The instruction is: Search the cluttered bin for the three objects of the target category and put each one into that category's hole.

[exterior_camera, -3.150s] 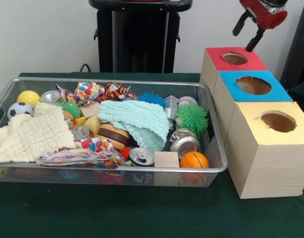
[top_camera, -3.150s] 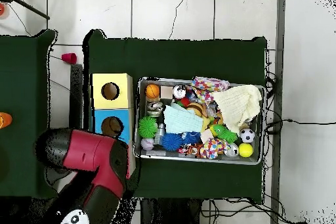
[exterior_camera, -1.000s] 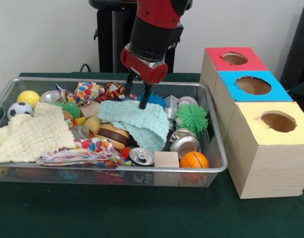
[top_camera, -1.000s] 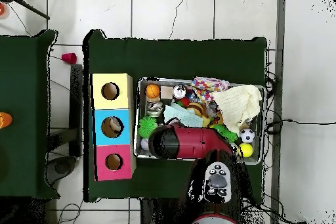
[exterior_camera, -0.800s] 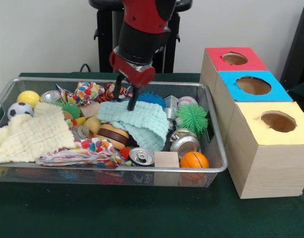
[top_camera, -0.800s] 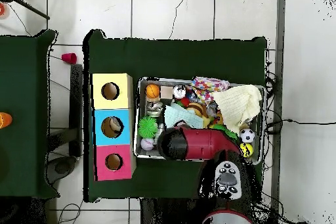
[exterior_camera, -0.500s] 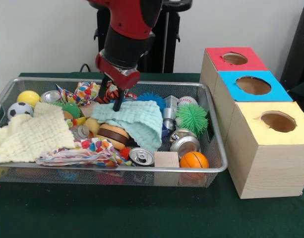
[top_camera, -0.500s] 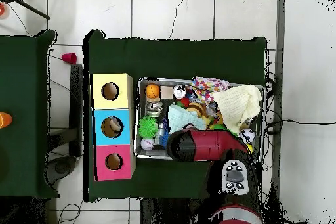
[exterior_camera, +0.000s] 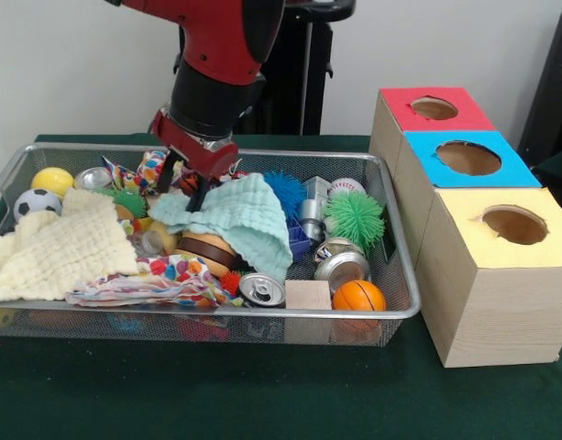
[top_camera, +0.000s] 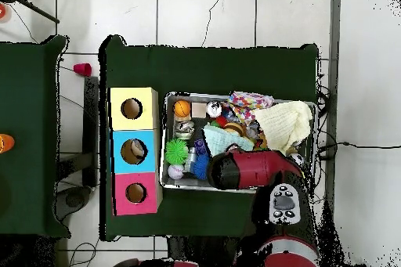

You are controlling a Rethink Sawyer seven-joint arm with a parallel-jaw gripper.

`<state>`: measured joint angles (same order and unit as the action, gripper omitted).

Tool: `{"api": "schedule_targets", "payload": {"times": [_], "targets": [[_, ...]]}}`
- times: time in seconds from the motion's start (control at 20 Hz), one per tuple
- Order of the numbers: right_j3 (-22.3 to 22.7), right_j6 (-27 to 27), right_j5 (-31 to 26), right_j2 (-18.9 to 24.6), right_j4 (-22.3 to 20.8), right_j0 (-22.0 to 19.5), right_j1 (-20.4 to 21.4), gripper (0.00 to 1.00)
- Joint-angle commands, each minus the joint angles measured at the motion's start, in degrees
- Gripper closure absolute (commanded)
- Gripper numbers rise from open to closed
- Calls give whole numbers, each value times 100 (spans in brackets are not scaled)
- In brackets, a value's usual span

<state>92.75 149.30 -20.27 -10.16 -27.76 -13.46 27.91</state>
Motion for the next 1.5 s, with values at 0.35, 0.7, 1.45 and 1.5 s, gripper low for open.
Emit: {"api": "schedule_targets", "payload": {"times": [0.35,0.7,1.45,1.5], "targets": [[-231,-1346,-625,1603,42,-1109,571,0],[-158,-1180,-793,1978,41,-1336,667,0],[-582,-565,-437,1781,-216,-1015,285,0],[-623,-590,-452,1752,-240,-1016,289,0]]}}
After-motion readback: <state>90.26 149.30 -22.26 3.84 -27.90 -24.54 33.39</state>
